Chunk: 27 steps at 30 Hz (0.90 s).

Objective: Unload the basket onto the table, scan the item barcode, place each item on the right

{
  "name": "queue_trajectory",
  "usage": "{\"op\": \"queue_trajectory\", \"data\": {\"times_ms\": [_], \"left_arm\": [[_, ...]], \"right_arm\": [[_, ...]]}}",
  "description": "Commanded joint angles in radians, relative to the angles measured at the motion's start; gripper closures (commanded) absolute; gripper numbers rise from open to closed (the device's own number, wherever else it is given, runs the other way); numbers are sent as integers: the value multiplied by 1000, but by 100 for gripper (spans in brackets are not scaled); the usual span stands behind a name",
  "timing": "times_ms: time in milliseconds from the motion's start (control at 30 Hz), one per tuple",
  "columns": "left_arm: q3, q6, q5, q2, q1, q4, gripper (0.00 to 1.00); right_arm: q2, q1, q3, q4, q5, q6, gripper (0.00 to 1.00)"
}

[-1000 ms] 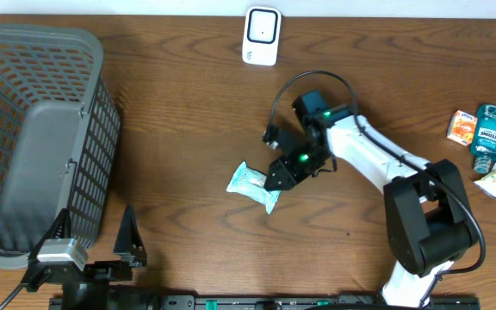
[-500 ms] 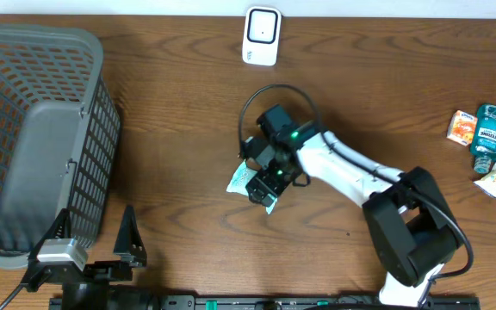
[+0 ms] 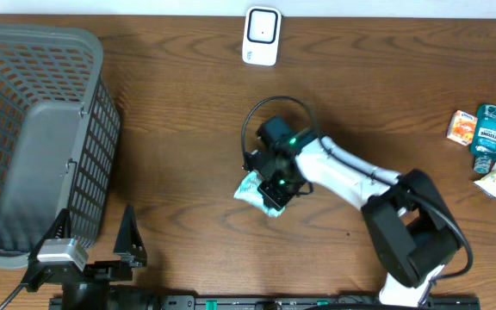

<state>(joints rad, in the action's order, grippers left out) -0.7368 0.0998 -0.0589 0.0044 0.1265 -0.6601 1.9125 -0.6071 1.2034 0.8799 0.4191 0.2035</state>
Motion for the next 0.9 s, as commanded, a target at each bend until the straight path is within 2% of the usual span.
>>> {"op": "queue_trajectory", "data": {"times_ms": [0,200,333,600,700,767,833,867], "left_arm": [[0,-16,-6,-2,4,2,2],[0,-16,-6,-2,4,2,2],[0,-16,-5,-2,4,2,2],[0,-16,-6,-2,4,2,2],[0,-16,-6,-2,4,2,2],[0,-16,-5,-2,4,2,2],[0,-16,-5,-2,4,2,2],[0,-16,-5,-2,4,2,2]], "right_arm": [[2,102,45,60,532,233,99],[4,187,44,145,972,396,99],[4,171,44,183,1135,494,99],[4,97,44,229,1143,507,99],[4,93,44,266,1143,373,99],[4,100,44,282,1143,204,99],[4,112,44,303,1143,-31,99],[4,116,44,313,1143,-93,99]]}}
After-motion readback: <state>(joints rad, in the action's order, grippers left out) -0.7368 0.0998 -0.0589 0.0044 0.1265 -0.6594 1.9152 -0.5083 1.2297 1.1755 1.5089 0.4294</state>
